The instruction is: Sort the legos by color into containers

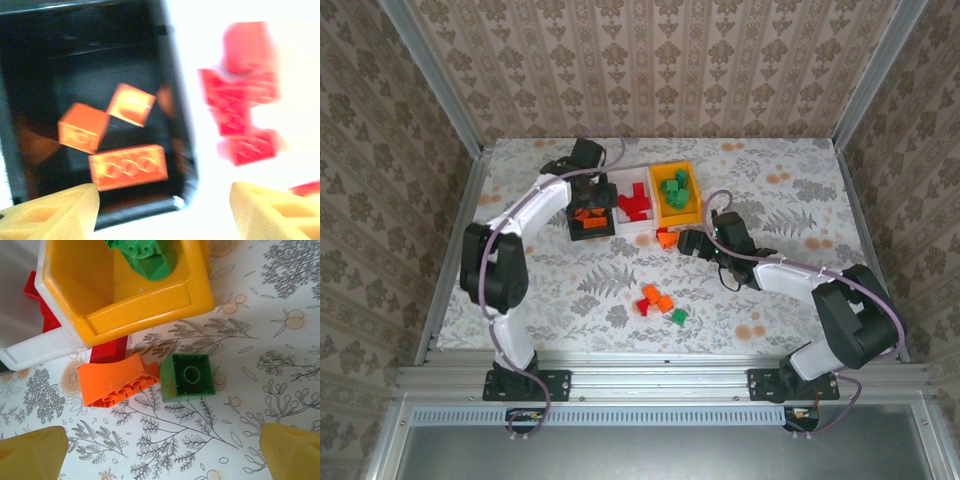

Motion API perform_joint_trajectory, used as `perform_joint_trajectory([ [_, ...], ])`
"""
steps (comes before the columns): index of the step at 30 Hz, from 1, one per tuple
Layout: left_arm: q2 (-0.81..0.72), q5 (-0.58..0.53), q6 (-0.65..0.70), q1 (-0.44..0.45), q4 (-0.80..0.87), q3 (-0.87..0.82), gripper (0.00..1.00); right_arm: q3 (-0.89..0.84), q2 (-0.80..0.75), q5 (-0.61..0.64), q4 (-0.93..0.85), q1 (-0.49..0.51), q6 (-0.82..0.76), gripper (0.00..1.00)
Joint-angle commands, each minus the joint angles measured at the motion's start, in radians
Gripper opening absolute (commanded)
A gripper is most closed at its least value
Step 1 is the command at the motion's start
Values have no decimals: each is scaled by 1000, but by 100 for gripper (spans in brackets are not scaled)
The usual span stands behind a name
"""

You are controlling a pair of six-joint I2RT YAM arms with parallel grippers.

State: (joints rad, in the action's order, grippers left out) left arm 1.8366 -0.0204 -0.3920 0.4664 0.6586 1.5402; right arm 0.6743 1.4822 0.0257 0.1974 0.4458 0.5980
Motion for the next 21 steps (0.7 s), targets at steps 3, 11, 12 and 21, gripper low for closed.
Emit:
perform_joint_trajectory([
  [3,-98,52,16,200,-97,-141,70,-11,-51,90,-21,2,-2,100],
  [11,4,136,22,307,-281,-163,73,-18,-57,99,-15,2,3,100],
  [12,27,141,27,308,-295,-155,73,-19,-60,101,-16,2,3,100],
  [21,174,119,75,311,-293,-70,72,-24,-73,108,-18,2,-1,100],
])
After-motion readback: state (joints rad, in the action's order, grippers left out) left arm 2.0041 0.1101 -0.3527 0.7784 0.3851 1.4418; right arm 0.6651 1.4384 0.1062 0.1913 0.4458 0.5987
